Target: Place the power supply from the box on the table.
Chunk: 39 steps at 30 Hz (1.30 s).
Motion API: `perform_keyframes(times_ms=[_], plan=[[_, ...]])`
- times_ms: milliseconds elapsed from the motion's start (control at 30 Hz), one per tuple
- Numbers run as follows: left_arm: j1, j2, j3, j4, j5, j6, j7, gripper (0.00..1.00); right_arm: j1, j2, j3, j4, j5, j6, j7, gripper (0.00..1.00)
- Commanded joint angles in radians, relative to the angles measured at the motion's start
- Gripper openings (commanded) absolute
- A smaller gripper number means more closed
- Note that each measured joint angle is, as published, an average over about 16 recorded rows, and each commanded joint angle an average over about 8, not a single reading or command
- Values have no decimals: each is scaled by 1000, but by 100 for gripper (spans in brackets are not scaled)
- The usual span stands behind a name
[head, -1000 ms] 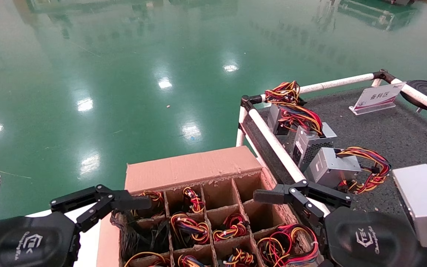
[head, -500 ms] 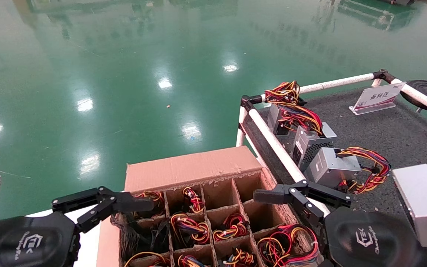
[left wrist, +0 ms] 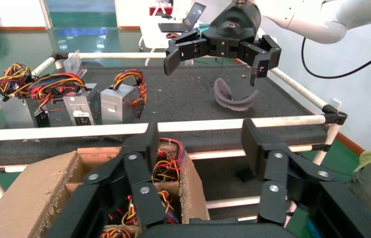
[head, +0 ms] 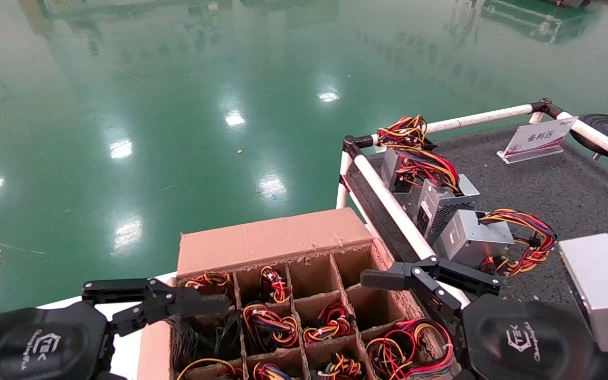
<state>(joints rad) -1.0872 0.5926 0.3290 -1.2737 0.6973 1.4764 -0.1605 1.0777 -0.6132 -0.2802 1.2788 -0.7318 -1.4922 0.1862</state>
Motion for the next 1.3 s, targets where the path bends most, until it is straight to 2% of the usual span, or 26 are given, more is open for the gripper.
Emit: perform_keyframes(times_ms=[33,833,867,1100,1133,1300], plan=[[0,0,0,0,0,0,0,0,0,0,0,0,0,0,0,100],[0,0,0,0,0,0,0,0,0,0,0,0,0,0,0,100],[0,0,0,0,0,0,0,4,0,0,0,0,0,0,0,100],[0,0,0,0,0,0,0,90,0,0,0,0,0,0,0,100],[0,0,0,0,0,0,0,99,0,0,0,0,0,0,0,100],[0,0,0,0,0,0,0,100,0,0,0,1,0,0,0,100]])
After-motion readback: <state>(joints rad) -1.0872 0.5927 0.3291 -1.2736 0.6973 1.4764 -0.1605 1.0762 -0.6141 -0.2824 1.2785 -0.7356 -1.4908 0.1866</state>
